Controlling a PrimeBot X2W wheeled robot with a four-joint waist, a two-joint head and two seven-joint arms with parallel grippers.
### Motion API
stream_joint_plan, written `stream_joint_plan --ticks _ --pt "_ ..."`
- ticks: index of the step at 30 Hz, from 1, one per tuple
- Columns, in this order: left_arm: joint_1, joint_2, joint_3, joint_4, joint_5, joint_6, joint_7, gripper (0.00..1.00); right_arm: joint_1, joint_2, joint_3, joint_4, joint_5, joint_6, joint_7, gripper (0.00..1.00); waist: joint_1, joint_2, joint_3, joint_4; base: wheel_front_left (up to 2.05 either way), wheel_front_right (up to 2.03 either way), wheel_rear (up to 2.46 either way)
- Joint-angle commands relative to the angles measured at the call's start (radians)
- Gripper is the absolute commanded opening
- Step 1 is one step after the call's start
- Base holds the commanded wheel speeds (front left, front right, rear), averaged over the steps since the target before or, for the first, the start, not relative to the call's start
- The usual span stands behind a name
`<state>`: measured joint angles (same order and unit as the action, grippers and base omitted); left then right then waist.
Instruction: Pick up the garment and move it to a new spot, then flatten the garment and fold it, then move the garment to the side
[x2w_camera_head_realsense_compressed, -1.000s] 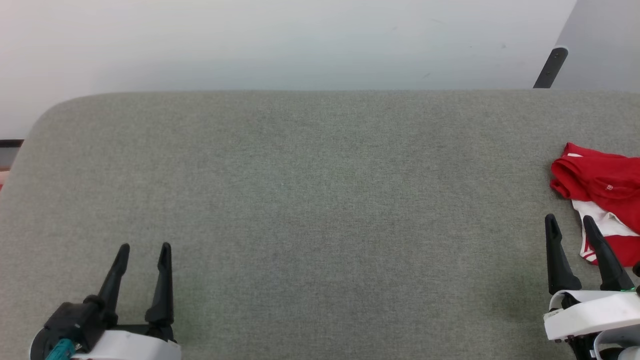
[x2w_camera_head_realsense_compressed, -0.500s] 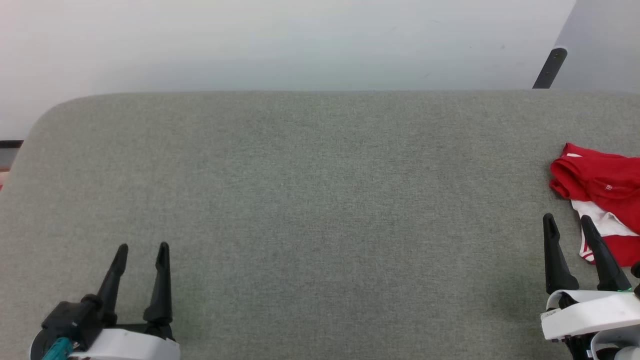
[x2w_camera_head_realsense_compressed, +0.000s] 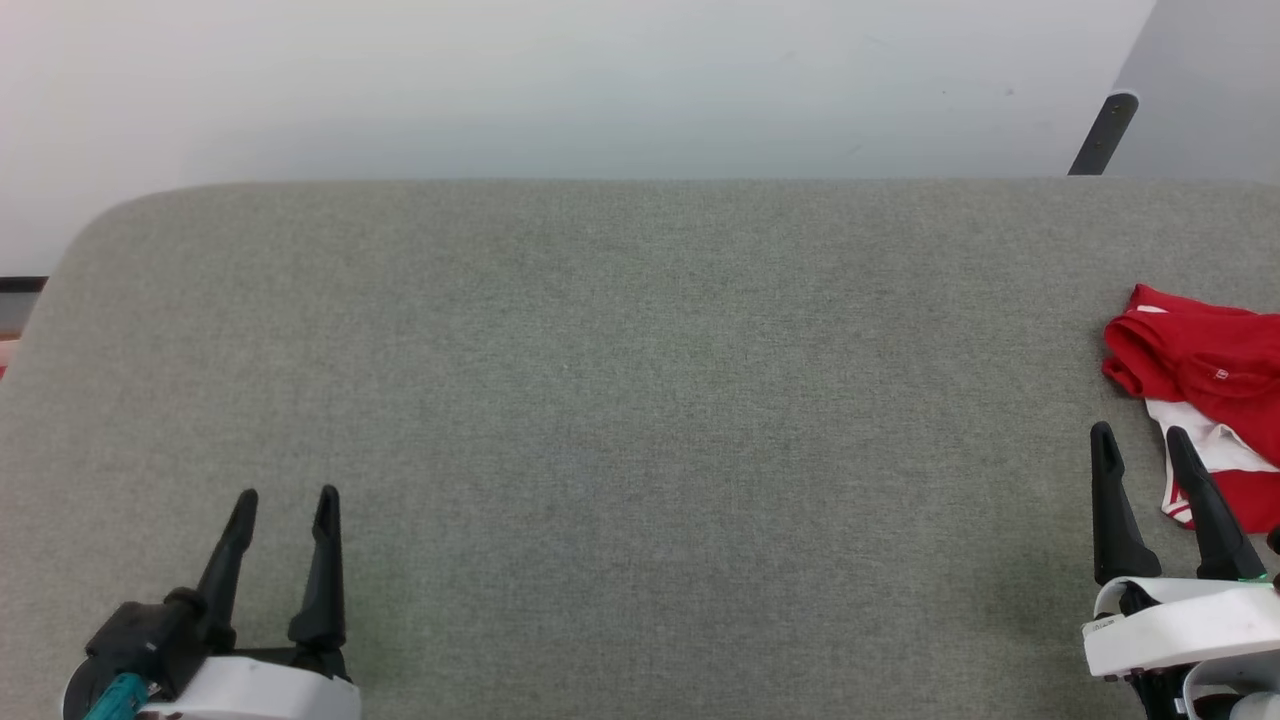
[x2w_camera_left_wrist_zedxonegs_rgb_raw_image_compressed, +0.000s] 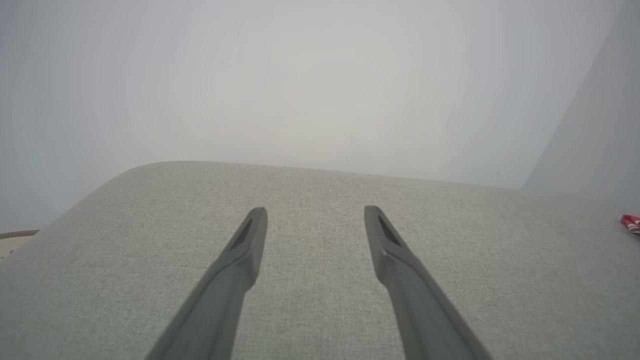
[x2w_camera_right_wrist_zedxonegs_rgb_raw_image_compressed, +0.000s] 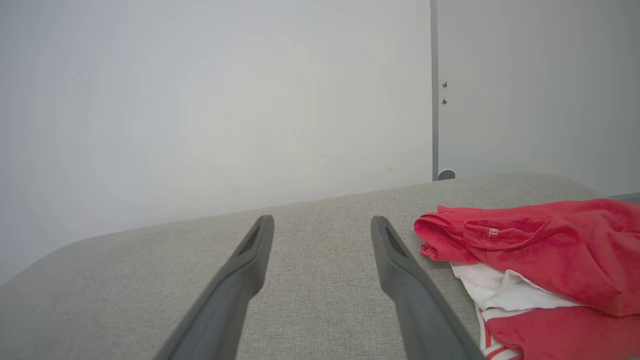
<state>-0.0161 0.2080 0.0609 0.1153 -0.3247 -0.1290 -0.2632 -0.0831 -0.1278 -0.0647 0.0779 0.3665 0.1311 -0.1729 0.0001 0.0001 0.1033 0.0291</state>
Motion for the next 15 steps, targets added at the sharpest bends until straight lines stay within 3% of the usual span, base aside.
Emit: stream_joint_plan --ticks 1,11,12,15 --pt "-0.007 0.002 0.001 0.003 0.002 -0.003 -0.001 1.00 0.007 0.001 -0.003 -0.006 -0.001 -0.001 0.000 1.00 -0.0001 -0.0001 0.001 0.000 0.00 0.00 0.00" --pt "-0.007 0.002 0.006 0.020 0.002 -0.003 -0.001 1.00 0.001 -0.007 0.000 -0.010 0.006 -0.001 0.010 1.00 -0.0001 -0.0001 -0.001 -0.003 0.00 0.00 0.00" --pt "0.000 0.001 0.004 0.022 0.000 0.000 0.000 0.00 0.000 -0.003 0.002 -0.004 0.003 0.000 0.008 0.00 -0.0001 -0.0001 -0.001 -0.003 0.00 0.00 0.00" --pt "0.011 -0.014 0.000 0.047 -0.006 0.000 0.002 0.00 0.011 0.006 0.006 0.022 0.008 0.000 0.009 0.00 0.0000 -0.0001 -0.002 -0.003 0.00 0.00 0.00"
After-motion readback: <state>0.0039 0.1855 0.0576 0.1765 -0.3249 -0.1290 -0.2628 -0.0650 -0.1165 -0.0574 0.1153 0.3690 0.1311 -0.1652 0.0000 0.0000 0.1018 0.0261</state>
